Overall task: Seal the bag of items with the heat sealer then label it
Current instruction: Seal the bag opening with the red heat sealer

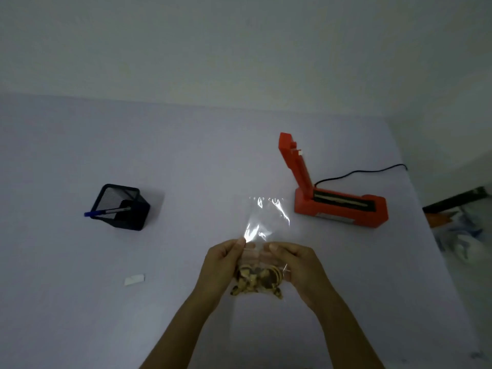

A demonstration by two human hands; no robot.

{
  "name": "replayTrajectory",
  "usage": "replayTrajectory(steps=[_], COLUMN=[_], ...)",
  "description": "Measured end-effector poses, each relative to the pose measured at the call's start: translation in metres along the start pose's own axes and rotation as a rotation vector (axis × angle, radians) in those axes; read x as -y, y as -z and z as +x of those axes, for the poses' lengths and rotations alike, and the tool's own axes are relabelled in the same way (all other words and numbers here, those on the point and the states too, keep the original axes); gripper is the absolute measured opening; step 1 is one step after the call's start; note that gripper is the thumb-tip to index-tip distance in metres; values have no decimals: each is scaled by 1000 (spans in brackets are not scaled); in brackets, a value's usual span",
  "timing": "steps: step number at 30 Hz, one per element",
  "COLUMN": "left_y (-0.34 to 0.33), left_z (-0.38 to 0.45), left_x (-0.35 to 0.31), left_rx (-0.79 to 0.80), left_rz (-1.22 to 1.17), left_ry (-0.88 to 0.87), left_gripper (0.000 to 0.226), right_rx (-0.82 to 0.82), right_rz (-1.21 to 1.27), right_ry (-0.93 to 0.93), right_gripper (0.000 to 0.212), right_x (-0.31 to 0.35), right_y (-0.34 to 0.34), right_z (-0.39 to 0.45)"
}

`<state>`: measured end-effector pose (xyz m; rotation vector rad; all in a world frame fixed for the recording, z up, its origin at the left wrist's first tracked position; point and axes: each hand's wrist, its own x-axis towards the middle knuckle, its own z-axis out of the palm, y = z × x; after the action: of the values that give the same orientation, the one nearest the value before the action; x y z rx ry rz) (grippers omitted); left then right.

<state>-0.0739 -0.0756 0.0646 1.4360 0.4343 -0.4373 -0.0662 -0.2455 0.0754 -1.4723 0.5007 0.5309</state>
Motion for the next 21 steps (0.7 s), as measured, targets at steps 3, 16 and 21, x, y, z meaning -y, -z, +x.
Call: replayTrajectory(steps=[3,16,21], left_y=[-29,-159,-180], left_z=[-1,36,58], left_x=[5,7,10], left_rx=[-6,48,-86], left_rz=[94,84,16], left_ry=[-68,-6,34], left_gripper=[28,29,24], right_rx=[-91,-253,-223], right_rz=[0,163,202], right_ry=[54,6,-33], right_gripper=[16,15,17], right_x=[-2,-6,-9], right_y=[23,136,167], right_z=[-10,14,36])
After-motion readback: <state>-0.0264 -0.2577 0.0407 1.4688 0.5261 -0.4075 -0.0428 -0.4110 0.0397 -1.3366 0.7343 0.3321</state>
